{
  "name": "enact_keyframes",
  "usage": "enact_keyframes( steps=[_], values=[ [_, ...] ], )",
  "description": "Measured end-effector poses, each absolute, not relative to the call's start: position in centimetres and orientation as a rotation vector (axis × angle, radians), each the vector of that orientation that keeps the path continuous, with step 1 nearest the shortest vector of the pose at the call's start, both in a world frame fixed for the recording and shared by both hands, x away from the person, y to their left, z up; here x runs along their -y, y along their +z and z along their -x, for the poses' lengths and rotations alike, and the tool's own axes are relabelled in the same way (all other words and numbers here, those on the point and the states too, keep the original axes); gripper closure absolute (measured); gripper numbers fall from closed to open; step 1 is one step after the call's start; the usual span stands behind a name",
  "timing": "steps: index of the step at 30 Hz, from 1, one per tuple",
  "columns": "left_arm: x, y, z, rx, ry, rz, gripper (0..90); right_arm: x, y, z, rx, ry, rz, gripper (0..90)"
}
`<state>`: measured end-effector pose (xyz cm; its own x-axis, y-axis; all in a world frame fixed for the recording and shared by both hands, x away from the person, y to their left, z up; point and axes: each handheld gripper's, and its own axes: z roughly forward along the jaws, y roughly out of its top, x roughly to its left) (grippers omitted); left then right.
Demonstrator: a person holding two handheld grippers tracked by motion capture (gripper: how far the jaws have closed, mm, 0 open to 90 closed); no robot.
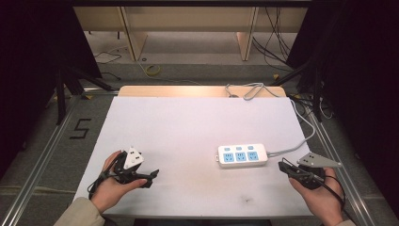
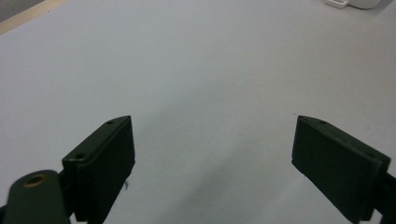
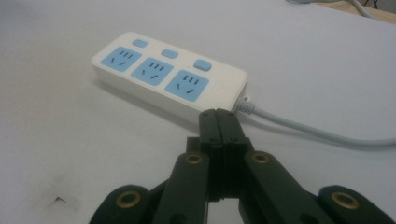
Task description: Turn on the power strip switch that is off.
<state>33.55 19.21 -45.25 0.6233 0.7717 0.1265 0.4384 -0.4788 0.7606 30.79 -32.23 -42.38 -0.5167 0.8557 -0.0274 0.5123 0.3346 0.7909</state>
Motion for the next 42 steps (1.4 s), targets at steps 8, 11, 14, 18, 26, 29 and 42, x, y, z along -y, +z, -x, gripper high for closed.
enact_keyframes(
  steps=[8, 11, 14, 18, 26, 29, 42],
  values=[
    [-19.2, -45.3, -33.6, -0.948, 0.603, -2.135, 12.7, 31.9, -41.9, -31.2, -2.168, 1.026, -1.199, 90.0],
    [-19.1, -45.3, -33.6, -0.946, 0.604, -2.136, 12.7, 31.7, -41.9, -31.3, -2.178, 1.020, -1.199, 90.0],
    [-19.1, -45.3, -33.6, -0.946, 0.606, -2.138, 12.7, 31.5, -41.8, -31.5, -2.185, 1.018, -1.198, 90.0],
    [-19.2, -45.3, -33.7, -0.946, 0.606, -2.138, 12.8, 31.3, -41.8, -31.7, -2.193, 1.008, -1.194, 90.0],
    [-19.1, -45.3, -33.7, -0.948, 0.605, -2.138, 12.8, 31.0, -41.6, -32.2, -2.206, 0.995, -1.195, 90.0],
    [-19.1, -45.3, -33.7, -0.947, 0.605, -2.139, 12.8, 30.9, -41.5, -32.4, -2.209, 0.987, -1.201, 90.0],
    [-19.0, -45.3, -33.8, -0.950, 0.604, -2.141, 13.2, 30.4, -41.5, -33.6, -2.233, 0.974, -1.227, 90.0]
  ],
)
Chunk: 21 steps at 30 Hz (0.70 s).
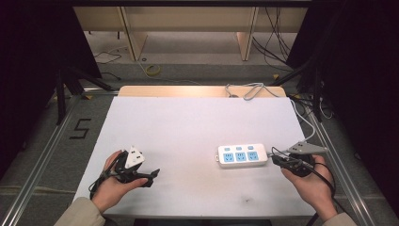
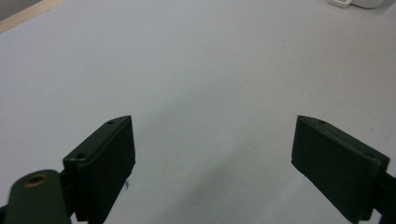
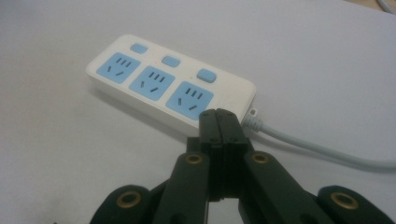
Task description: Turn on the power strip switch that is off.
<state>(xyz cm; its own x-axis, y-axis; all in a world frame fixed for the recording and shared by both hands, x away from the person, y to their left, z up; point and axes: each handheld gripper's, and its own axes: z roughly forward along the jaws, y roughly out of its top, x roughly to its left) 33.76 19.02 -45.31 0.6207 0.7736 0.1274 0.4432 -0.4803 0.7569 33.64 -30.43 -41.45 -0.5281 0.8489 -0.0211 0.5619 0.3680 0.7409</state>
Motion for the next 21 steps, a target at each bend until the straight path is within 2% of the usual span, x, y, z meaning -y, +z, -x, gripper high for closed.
enact_keyframes(
  steps=[21],
  values=[
    [-18.9, -45.3, -33.8, -0.945, 0.605, -2.136, 13.3, 29.9, -41.4, -35.8, -2.256, 0.937, -1.258, 90.0]
  ],
)
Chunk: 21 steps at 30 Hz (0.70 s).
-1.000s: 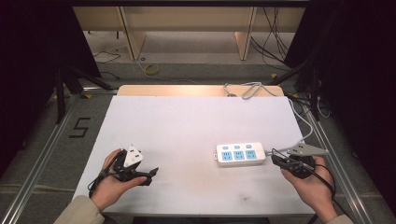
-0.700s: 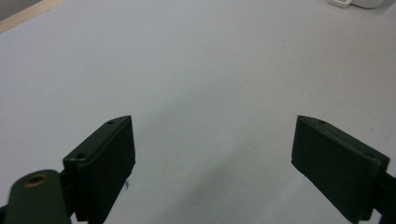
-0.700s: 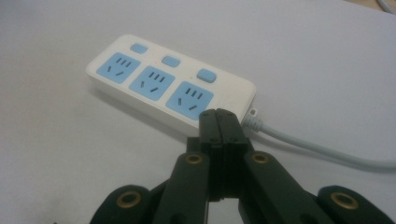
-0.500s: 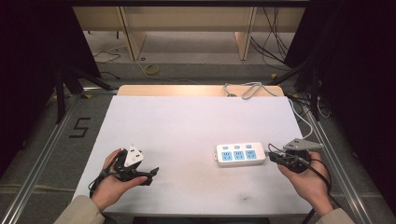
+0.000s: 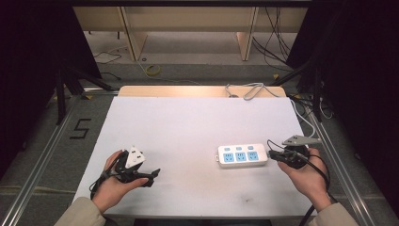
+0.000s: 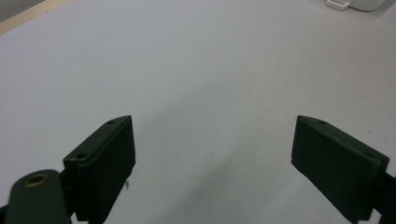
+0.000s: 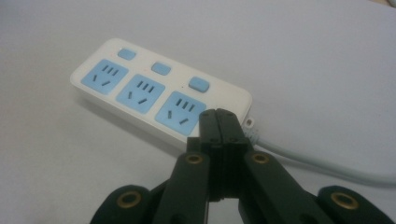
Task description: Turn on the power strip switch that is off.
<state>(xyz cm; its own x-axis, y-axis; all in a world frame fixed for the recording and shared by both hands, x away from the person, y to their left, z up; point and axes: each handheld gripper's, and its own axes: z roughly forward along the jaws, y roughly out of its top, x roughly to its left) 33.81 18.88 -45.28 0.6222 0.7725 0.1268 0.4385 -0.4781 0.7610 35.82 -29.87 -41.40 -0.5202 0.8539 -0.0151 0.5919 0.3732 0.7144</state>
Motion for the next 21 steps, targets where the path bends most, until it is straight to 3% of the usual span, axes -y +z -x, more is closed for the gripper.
enact_keyframes(
  steps=[21],
  values=[
    [-18.9, -45.2, -33.8, -0.947, 0.602, -2.136, 13.4, 29.5, -41.5, -37.0, -2.281, 0.919, -1.275, 90.0]
  ],
)
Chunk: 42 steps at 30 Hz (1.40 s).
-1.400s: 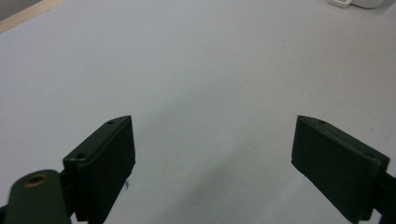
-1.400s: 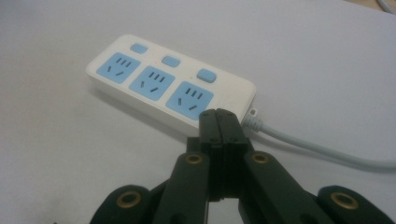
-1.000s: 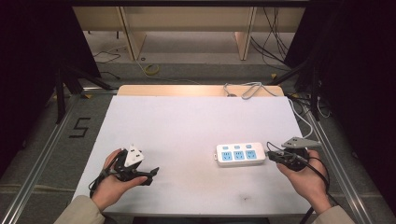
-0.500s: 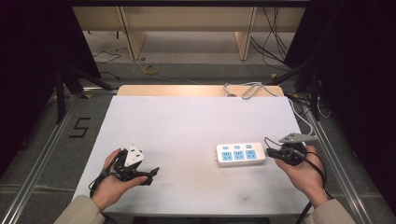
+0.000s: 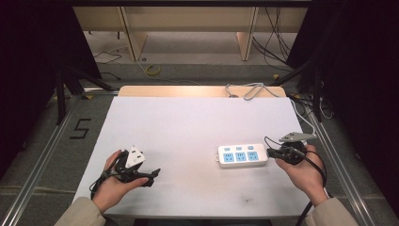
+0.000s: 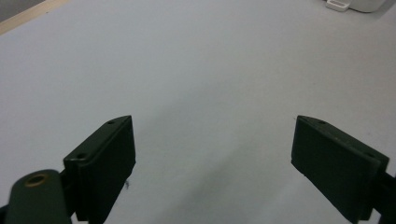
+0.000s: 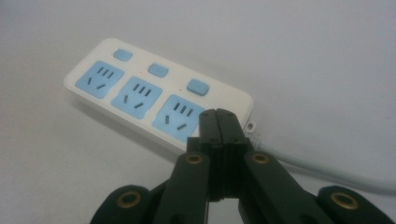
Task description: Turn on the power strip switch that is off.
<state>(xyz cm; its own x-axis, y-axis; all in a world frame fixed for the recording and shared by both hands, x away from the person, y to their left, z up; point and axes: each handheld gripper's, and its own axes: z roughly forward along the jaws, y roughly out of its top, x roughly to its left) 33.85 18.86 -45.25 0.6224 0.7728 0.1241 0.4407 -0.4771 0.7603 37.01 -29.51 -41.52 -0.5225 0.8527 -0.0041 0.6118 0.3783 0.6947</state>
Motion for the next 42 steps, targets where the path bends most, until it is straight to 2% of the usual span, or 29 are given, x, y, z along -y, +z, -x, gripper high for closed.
enact_keyframes(
  steps=[42],
  values=[
    [-18.7, -45.3, -33.8, -0.927, 0.607, -2.164, 13.2, 28.5, -41.5, -38.6, -2.322, 0.884, -1.286, 90.0]
  ],
)
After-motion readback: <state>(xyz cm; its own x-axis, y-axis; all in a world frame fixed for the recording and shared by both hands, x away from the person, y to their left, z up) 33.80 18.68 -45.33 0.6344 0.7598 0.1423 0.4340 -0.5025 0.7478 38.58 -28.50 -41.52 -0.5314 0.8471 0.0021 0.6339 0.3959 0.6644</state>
